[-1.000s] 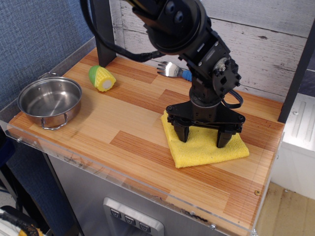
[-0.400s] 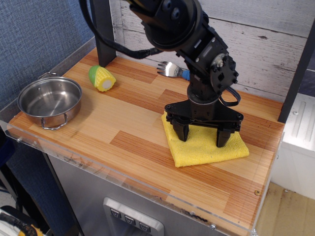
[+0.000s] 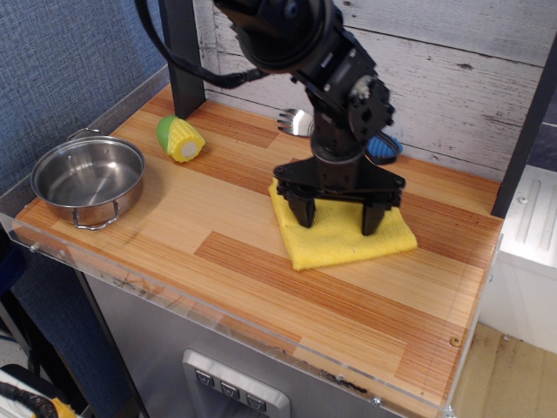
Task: Move the yellow towel to the right of the corn.
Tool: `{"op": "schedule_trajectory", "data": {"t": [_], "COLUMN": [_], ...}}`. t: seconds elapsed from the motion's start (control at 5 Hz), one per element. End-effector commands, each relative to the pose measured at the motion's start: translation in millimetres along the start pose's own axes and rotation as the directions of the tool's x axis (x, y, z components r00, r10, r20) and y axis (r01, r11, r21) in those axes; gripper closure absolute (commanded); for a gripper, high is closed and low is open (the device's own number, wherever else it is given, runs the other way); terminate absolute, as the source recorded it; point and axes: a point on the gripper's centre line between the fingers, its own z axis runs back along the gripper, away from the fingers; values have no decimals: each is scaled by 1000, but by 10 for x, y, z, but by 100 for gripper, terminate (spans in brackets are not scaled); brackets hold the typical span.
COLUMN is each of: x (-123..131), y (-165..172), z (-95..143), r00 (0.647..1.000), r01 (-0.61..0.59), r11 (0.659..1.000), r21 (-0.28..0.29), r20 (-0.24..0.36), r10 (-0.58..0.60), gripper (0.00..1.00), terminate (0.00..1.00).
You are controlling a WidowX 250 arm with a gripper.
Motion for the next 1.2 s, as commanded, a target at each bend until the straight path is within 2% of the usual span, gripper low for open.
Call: {"op": "schedule_trajectory", "data": {"t": [0.0, 0.8, 1.0], "x": [123, 324, 370], "y": [421, 1156, 1238], "z": [-156, -135, -91], "r00": [998, 989, 986], "r01": [-54, -151, -165], "r11": [997, 982, 979], "r21": [50, 116, 120], "r20": [-17, 6, 20], "r10": [55, 151, 164], "gripper": [0, 0, 0], "terminate": [0, 0, 0]}}
